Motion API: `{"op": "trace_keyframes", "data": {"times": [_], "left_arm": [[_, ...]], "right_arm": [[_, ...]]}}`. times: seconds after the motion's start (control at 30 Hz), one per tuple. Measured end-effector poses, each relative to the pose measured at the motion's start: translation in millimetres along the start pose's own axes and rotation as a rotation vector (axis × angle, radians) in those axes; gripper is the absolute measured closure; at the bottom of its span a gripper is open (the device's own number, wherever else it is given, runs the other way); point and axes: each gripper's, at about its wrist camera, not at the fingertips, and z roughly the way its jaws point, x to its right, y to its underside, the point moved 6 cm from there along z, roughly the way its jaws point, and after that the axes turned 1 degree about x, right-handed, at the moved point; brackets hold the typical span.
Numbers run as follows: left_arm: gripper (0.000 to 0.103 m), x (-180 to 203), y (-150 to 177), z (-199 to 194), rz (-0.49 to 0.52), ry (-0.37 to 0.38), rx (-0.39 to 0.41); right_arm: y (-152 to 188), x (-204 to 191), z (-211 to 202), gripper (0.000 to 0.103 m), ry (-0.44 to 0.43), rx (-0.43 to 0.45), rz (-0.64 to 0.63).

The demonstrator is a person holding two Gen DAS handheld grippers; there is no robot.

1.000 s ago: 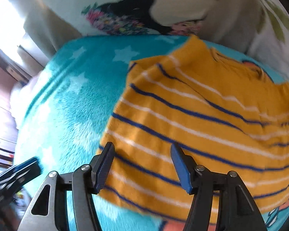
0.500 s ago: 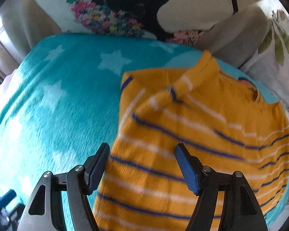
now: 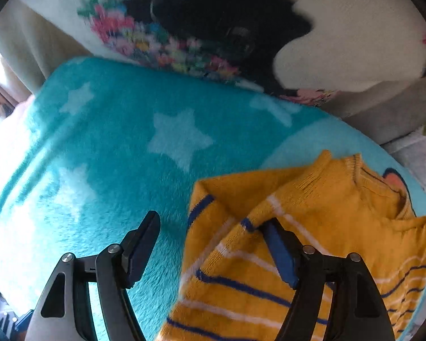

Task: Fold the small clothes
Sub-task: 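Lower the right tool onto the sweater's side edge and grasp it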

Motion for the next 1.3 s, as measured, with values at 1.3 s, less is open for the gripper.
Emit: {"op": "trace_keyframes", "data": {"times": [1.3], "left_arm": [[0.035, 56.9, 1.0, 14.2, -0.005, -0.16, 0.011]], "right_arm": [[88.0, 18.0, 3.7, 0.063, 0.125, 0.003, -0.146]]}}
